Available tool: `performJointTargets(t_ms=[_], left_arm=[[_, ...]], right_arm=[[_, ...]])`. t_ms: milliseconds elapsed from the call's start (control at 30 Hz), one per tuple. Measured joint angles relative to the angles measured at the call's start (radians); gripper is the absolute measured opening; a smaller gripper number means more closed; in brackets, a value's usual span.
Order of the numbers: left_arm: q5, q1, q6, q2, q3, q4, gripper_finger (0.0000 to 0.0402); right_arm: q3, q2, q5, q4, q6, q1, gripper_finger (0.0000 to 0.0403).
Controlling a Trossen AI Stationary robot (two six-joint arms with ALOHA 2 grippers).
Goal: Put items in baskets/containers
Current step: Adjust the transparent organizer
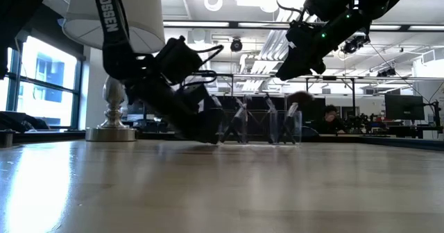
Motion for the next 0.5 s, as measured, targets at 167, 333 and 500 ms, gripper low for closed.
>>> performJointTargets(t_ms=[167,333,500], left_arm=[[0.112,-0.003,0.114,0.0,0.065,-0.005,0.015],[0.178,-0.004,0.226,0.028,0.134,-0.008,0.015],[0.12,-0.003,0.211,0.028,0.172,-0.088,0.0149]], right_arm=[[0.0,0.0,-0.002,0.0,-0.001,0.0,0.015],[0.0,0.0,-0.002,0.001,-0.008,0.0,0.015],[0.0,0.0,0.0,0.011,-0.01,0.0,0.015]])
